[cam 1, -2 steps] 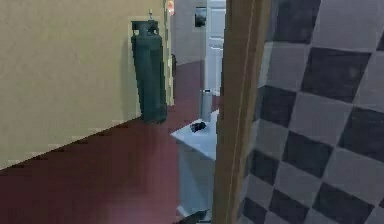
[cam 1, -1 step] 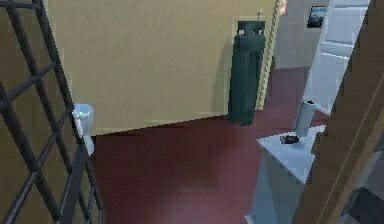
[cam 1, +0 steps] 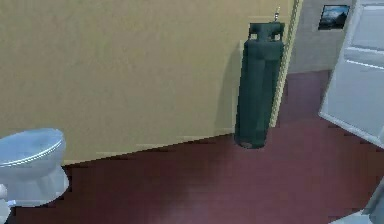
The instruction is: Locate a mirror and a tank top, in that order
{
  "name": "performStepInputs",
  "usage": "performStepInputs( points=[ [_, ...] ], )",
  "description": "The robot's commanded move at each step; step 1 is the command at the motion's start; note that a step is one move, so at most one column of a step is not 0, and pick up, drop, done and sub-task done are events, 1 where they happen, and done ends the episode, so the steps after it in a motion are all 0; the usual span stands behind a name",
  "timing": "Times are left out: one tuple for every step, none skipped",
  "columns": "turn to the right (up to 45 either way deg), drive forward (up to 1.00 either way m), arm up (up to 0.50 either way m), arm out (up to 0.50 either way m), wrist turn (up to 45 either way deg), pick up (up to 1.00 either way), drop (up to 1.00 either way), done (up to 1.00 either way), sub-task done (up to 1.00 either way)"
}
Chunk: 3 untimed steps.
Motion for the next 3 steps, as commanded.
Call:
performStepInputs(
  points=[
    [45.0, 0.0, 0.0, 0.0, 0.0, 0.0, 0.0, 0.0, 0.0],
    [21.0, 0.0, 0.0, 0.0, 0.0, 0.0, 0.0, 0.0, 0.0],
    [0.0, 0.0, 0.0, 0.0, 0.0, 0.0, 0.0, 1.0, 0.0]
  ],
)
